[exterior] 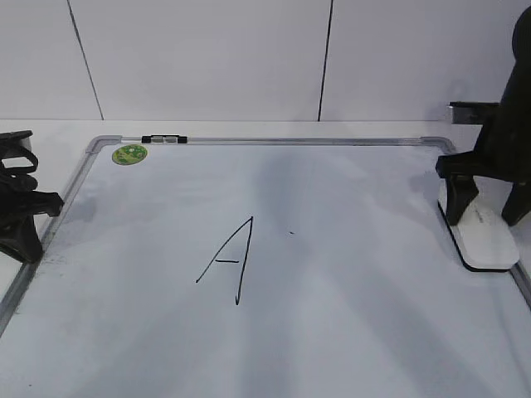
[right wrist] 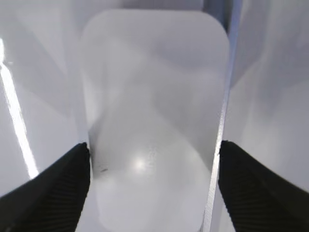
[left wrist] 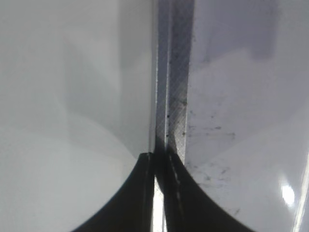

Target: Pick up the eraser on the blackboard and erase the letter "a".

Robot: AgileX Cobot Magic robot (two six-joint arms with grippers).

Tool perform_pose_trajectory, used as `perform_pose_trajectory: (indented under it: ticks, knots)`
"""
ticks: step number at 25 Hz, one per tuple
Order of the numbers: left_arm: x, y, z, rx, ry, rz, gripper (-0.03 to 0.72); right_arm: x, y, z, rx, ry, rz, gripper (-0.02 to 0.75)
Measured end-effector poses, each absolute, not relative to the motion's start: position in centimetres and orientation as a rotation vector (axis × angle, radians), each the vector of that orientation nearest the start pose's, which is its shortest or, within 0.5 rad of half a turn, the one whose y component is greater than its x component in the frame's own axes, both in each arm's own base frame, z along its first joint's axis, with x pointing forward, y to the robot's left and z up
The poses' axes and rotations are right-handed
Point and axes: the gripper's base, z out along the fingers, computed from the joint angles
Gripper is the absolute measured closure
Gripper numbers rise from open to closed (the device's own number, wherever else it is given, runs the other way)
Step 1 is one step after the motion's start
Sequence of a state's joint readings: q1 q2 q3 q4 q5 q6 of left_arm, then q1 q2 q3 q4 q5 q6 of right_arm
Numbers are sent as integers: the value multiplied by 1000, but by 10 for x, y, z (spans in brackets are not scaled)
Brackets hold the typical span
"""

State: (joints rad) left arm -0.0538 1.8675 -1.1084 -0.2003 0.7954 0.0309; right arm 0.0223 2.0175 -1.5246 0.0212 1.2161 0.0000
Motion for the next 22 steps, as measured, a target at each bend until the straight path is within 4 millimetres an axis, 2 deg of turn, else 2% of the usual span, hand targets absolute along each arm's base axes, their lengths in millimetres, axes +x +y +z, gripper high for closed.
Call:
perform_pose_trajectory:
  ticks: [8, 11, 19, 22]
  knots:
    - [338, -31, 153, -73, 3031, -230, 674, 402, 11, 217, -1, 3099, 32, 85]
    - [338, -31, 153, -73, 3031, -230, 674, 399, 11, 230, 1, 3064, 33, 85]
    - [339, -31, 153, -73, 3029, -230, 673, 381, 15, 283, 18, 2935, 110, 94]
    - [338, -31, 153, -67, 3030, -222, 659, 375, 15, 295, 16, 2905, 113, 98]
